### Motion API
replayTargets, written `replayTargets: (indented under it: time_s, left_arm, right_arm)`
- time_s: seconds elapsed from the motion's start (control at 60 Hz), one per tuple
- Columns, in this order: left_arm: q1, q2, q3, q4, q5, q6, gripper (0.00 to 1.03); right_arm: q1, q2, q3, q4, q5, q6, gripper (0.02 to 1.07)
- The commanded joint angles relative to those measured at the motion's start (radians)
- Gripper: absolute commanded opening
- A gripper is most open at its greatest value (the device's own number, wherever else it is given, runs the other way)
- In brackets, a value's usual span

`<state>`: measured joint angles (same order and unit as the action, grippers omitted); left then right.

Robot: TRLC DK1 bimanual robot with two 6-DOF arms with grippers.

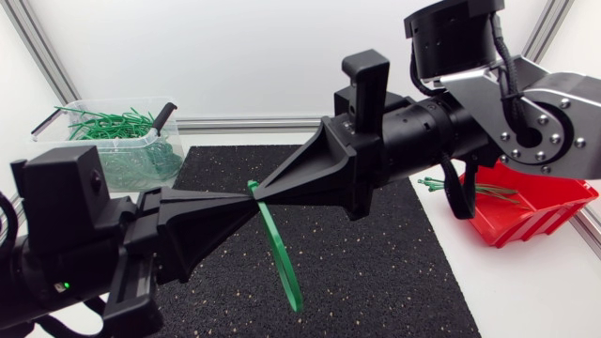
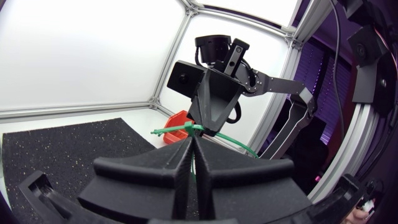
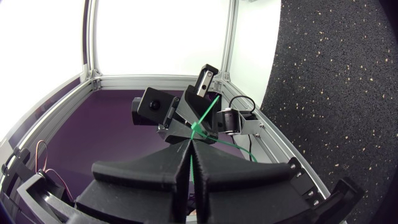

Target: Take a green cable tie from the red box, thread the tail through the head to close it, then place it in the transparent bin on the left.

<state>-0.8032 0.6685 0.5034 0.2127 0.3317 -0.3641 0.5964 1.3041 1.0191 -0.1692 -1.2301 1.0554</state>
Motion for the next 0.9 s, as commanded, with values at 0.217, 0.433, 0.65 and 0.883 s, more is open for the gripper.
replayTargets:
  time_s: [0.217,0.433,0.65,0.883]
  left_arm:
    - [-0.056,-0.032,0.006,-0.018,-0.003,0.149,0.04]
    - [0.022,-0.033,-0.008,-0.045,0.004,0.271,0.04]
    - [0.038,-0.044,-0.025,-0.072,-0.005,0.447,0.04]
    - [0.029,-0.03,-0.059,-0.076,-0.082,0.649,0.04]
  right_arm:
    - [-0.012,0.038,0.022,0.008,0.0,0.014,0.44]
    - [-0.03,-0.002,0.022,0.008,-0.028,-0.029,0.9]
    - [-0.104,0.057,0.079,0.007,-0.034,-0.133,0.9]
    - [-0.113,0.15,0.116,0.002,-0.029,-0.261,0.82]
